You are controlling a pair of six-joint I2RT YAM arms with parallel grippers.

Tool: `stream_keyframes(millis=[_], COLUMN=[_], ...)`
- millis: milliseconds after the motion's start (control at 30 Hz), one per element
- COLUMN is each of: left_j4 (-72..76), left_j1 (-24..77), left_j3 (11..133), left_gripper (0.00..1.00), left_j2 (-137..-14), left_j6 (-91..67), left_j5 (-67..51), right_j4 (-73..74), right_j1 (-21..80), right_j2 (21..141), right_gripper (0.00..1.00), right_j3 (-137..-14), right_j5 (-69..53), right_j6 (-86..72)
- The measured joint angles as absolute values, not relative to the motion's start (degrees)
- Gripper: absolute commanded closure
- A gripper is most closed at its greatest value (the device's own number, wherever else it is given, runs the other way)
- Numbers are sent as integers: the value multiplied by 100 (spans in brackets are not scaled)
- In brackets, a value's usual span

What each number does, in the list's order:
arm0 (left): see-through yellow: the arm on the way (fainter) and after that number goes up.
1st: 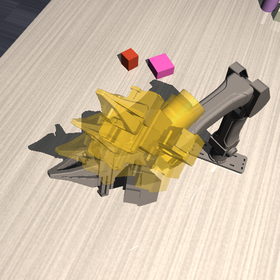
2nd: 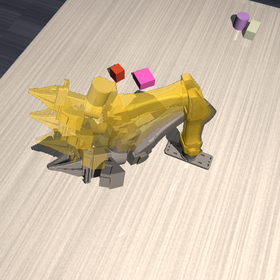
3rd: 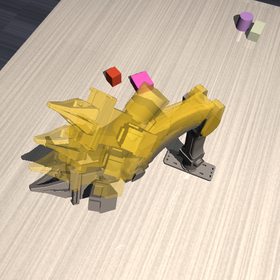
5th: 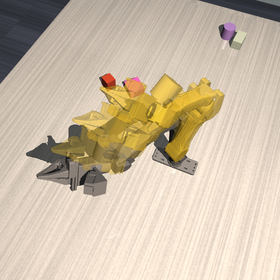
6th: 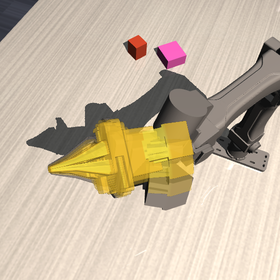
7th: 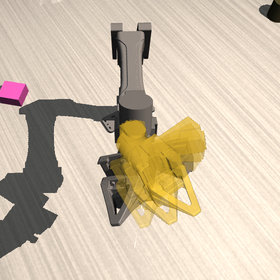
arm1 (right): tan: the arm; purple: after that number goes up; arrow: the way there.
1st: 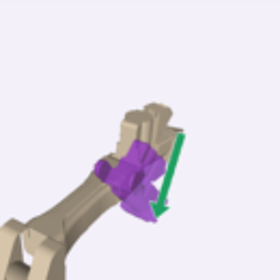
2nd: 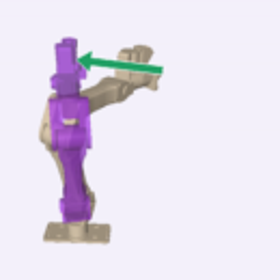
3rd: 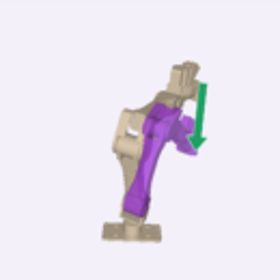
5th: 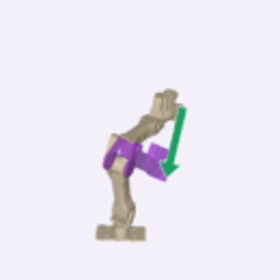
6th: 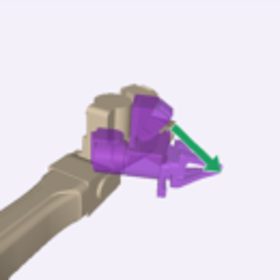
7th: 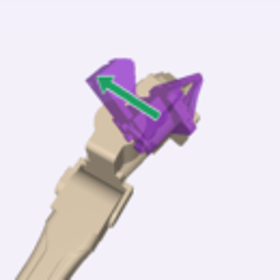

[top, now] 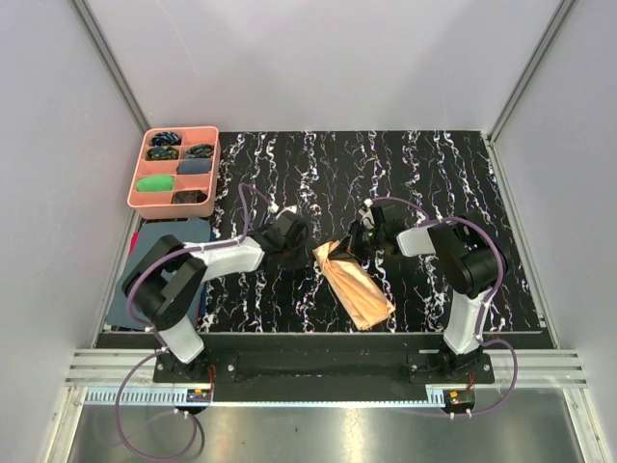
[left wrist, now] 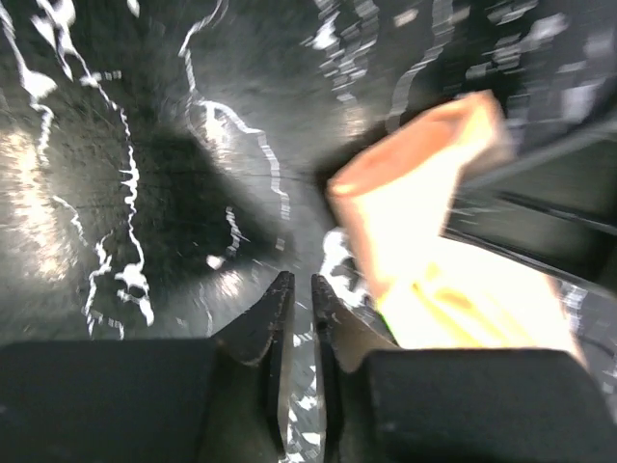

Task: Fold the napkin into a case and place the utensils inside
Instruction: Stuff the top corner of the smaller-rectangle-folded napkin at the center of the board.

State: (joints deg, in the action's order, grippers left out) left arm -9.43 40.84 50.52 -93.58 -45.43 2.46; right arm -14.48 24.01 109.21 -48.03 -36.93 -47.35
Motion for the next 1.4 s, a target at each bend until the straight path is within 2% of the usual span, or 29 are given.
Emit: stream_keyframes(millis=[333, 700, 900, 1133, 1233, 1400], left_j4=[-261, -270, -325, -637, -801, -1273], left_j1=[4224, 4228, 4228, 4233, 4235, 4233], left_j3=[5360, 5369, 5387, 5382, 5258, 5017], left_gripper=[90, 90, 84, 70, 69, 74], left_j2=[-10200, -10210, -10213, -10047, -9856, -9164], left_j6=[-4748, -4788, -4788, -4624, -4532, -4388], left_j5=[-311, -307, -294, -266, -261, -209], right_j4=[-1450, -1382, -1691, -2410, -2453, -2451], right_j1=[2609, 2749, 2781, 2779, 2783, 2783], right_j2=[10860, 10381, 10486, 11067, 11078, 11076], right_gripper=[100, 100, 100, 100, 100, 100], right_j3=[-4807, -4685, -4689, -4641, -4641, -4641], right_j5=[-3428, -3024, -3124, -3273, -3271, -3269], right_j6=[-4965, -5203, -5430, -5725, -5708, -5649])
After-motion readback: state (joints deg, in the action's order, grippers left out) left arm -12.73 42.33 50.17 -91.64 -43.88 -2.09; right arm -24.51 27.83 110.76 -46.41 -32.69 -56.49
